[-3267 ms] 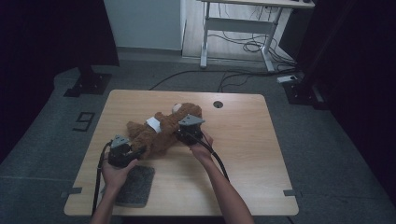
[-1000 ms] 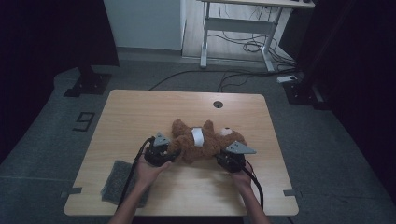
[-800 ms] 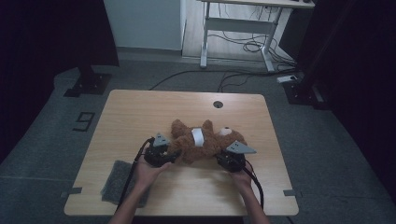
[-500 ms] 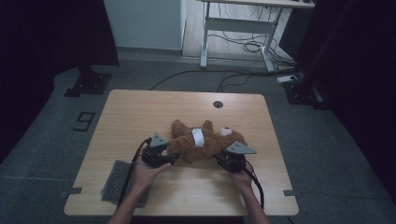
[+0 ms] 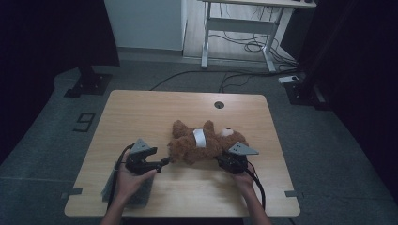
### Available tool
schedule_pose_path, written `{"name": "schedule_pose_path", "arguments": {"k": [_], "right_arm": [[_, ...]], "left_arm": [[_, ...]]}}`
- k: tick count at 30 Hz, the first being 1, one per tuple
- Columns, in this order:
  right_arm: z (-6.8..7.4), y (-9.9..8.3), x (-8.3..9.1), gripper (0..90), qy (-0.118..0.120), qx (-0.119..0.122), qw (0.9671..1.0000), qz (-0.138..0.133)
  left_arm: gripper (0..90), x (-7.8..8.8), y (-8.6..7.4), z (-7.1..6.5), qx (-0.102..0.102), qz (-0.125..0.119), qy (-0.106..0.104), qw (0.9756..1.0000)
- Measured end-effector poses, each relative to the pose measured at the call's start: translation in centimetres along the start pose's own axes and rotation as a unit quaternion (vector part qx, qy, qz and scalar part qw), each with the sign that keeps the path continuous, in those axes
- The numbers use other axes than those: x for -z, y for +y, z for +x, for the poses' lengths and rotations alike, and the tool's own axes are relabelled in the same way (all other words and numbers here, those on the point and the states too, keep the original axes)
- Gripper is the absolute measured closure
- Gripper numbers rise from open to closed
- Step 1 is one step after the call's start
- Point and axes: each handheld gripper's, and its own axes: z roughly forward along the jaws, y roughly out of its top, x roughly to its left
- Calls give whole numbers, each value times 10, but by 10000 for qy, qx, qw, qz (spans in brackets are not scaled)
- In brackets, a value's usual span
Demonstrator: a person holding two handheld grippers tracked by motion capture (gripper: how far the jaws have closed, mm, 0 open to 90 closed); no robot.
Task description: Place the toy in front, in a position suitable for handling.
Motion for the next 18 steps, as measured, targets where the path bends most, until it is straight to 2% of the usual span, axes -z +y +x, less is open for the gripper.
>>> {"name": "schedule_pose_path", "arguments": {"k": [7,13,18], "right_arm": [[1,-3,2,642,-12,2,10000,34],[3,-9,4,576,-42,16,9999,117],[4,-12,5,529,-83,31,9999,104]], "left_arm": [[267,16,-15,5,81,-71,38,9999],[262,28,-30,10,99,21,219,9997],[261,39,-44,18,218,39,372,9991]]}}
